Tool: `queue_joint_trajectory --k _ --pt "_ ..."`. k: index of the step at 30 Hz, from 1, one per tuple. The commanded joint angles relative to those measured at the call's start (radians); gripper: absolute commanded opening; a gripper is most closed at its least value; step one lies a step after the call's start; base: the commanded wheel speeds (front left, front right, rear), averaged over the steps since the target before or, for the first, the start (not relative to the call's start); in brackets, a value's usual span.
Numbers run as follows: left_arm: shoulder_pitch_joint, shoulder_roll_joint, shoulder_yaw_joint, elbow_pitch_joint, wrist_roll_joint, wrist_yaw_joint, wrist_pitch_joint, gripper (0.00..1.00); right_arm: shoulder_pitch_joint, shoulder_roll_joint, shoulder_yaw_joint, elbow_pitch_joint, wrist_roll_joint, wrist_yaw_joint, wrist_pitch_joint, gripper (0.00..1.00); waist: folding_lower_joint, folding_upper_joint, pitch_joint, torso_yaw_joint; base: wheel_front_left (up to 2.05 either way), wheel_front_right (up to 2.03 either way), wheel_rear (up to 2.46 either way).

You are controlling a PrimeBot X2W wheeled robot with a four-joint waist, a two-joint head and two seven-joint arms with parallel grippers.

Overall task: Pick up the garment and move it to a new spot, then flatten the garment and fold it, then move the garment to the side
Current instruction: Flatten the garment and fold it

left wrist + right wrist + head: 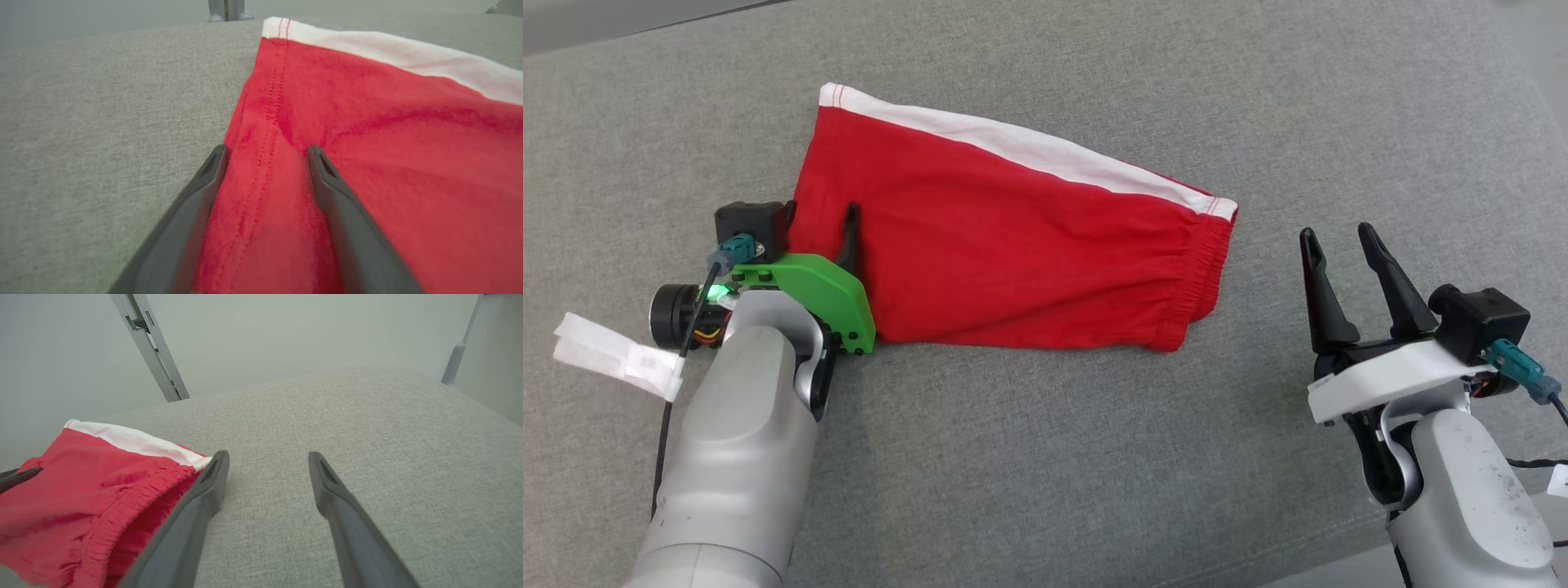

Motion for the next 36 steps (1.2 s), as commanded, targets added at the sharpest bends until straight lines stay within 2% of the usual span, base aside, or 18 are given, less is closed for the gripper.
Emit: queue_joint_trajectory --k 1,6,17,27,30,32,36 --pt "0.001 0.002 -0.012 0.032 -0.004 -0.004 0.022 0.00 0.009 0.002 -0.012 0.007 -0.021 -0.001 -0.005 1.00 -0.0001 0.0000 -0.007 0.001 0.00 0.00 0.00" --pt "0.001 0.002 -0.039 0.090 -0.031 -0.006 0.040 0.00 0.017 0.013 -0.046 0.023 -0.074 -0.001 -0.005 1.00 -0.0001 0.0000 -0.029 0.008 0.00 0.00 0.00" --pt "0.093 0.001 -0.036 0.106 -0.097 0.002 -0.056 0.00 0.074 0.023 -0.087 0.072 -0.144 -0.001 -0.005 1.00 -0.0001 0.0000 -0.151 0.088 0.00 0.00 0.00" --pt "0.283 0.001 -0.079 0.019 -0.187 0.022 -0.076 0.00 0.138 0.028 -0.092 0.104 -0.165 -0.001 -0.005 1.00 -0.0001 0.0000 -0.243 0.160 0.00 0.00 0.00" --pt "0.338 0.001 -0.109 -0.065 -0.208 0.057 -0.077 0.00 0.151 0.030 -0.086 0.113 -0.165 -0.001 -0.005 1.00 -0.0001 0.0000 -0.251 0.170 0.00 0.00 0.00" --pt "0.362 0.000 -0.116 -0.120 -0.205 0.083 -0.077 1.00 0.151 0.030 -0.084 0.117 -0.168 -0.001 -0.005 1.00 -0.0001 0.0000 -0.252 0.173 0.00 0.00 0.00" --pt "0.411 0.000 -0.118 -0.253 -0.174 0.138 -0.077 1.00 0.145 0.031 -0.068 0.122 -0.173 -0.001 -0.005 1.00 -0.0001 0.0000 -0.250 0.180 0.00 0.00 0.00"
